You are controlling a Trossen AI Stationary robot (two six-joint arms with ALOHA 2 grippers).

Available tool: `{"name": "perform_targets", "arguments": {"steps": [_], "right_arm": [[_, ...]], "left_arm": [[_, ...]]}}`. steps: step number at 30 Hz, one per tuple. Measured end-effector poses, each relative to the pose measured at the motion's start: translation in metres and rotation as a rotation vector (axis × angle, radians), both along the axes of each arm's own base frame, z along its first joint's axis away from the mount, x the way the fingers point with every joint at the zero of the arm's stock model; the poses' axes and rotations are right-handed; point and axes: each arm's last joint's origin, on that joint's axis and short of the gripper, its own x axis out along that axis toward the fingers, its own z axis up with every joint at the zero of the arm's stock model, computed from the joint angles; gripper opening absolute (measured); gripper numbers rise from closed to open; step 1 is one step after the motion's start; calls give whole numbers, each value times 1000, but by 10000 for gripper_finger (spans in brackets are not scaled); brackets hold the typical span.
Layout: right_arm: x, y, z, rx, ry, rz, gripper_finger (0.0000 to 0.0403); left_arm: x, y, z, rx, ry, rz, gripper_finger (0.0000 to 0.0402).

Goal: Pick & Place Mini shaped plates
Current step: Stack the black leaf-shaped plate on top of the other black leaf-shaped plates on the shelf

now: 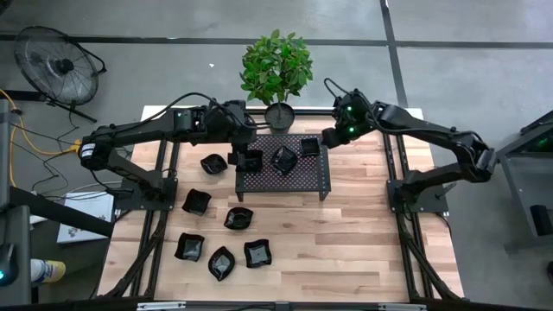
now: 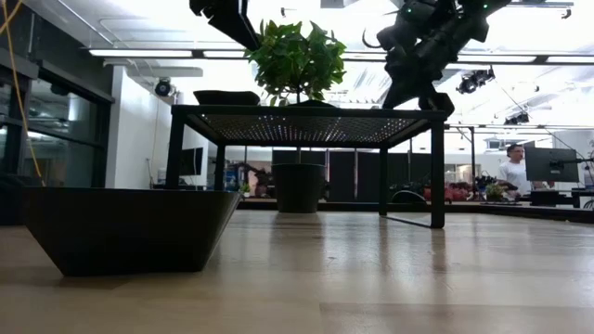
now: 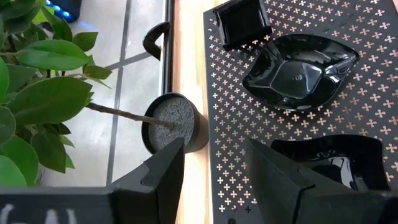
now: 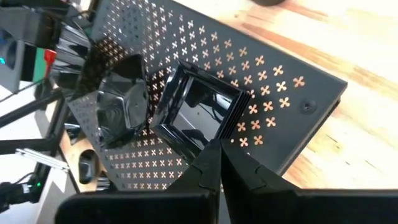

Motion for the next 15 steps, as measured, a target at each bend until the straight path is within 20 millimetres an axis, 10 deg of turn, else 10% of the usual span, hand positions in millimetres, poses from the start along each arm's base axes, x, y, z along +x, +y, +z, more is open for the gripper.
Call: {"name": "perform_targets", "arguments": {"steps": [15], "right_arm": [[-24,10,24,-111,-18,-71,0]], "left_arm": [[-20,1,-9,-48,149,91,165]]}}
